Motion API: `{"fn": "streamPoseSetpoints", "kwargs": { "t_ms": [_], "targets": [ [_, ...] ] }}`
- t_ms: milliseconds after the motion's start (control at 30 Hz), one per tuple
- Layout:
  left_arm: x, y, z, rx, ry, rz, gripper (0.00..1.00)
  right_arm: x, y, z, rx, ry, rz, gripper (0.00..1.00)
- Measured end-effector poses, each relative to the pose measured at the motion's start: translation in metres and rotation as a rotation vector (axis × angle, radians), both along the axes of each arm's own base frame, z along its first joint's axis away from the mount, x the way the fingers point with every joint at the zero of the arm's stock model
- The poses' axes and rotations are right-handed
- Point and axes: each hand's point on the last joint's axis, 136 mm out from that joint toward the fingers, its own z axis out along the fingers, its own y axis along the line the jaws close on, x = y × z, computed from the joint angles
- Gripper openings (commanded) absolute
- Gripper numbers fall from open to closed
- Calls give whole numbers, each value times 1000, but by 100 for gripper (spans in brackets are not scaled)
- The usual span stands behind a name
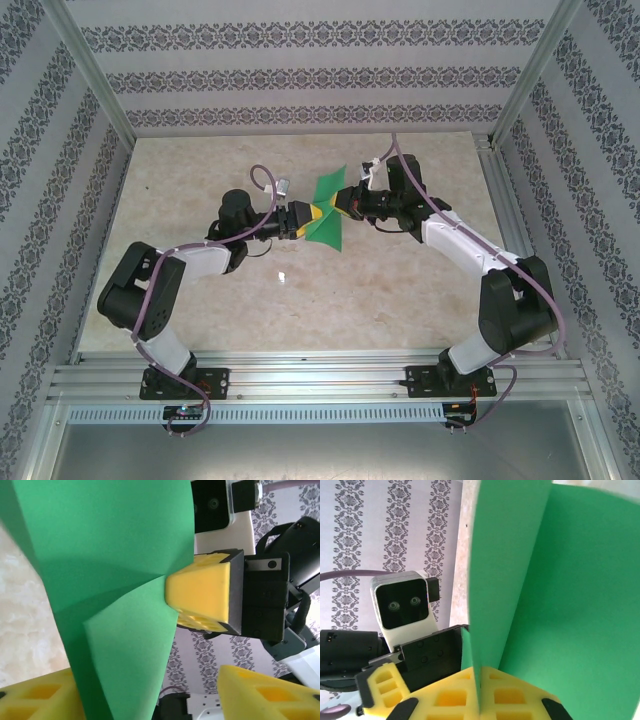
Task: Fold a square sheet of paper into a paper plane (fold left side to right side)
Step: Turn over the paper at the center of the table.
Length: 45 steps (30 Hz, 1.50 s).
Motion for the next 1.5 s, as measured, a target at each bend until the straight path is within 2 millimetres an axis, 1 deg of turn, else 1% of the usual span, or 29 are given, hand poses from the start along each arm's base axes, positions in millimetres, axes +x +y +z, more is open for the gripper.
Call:
{"fn": "streamPoseSetpoints", "kwargs": {
  "t_ms": [100,267,333,367,467,567,700,800,900,1000,1100,1233,1333,1367,1433,1500],
  "targets": [
    [1,0,-1,-5,12,-1,32,0,0,1,2,-3,0,4],
    [1,0,0,-9,17,2,17,-2,-2,3,3,-9,-2,6],
    [2,0,0,-8,13,4,9,-1,-5,2,0,-7,-8,8],
    [2,0,-1,-6,11,7,7,-2,-6,0,-1,-4,-10,9],
    [2,0,-5,11,5,8,8,-2,-10,-3,-11,8,-16,12],
    [2,2,-13,50,9,17,11,-1,-19,-5,-25,6,-35,14],
    [-2,4,-21,96,4,13,12,-1,-25,-6,-34,2,-41,26],
    [-2,6,-26,152,-9,15,16,-2,-28,-12,-60,9,-49,33],
    [1,9,-26,254,-59,30,18,-4,-33,-20,-99,21,-57,40],
    [1,12,-21,353,-140,37,18,-5,-37,-25,-120,28,-60,45],
    [0,20,-23,491,-205,62,16,-7,-44,-35,-174,43,-79,48],
    [-1,26,-35,774,-304,100,7,-9,-67,-52,-289,81,-134,48],
    [-9,26,-39,923,-372,88,0,-7,-81,-57,-343,92,-169,47],
    [-10,30,-43,1009,-389,99,0,-6,-90,-59,-367,95,-194,47],
    [-10,32,-48,1163,-439,116,0,-7,-106,-56,-403,95,-240,47],
    [-11,30,-52,1296,-498,124,0,-5,-119,-50,-420,75,-281,47]
  ]
}}
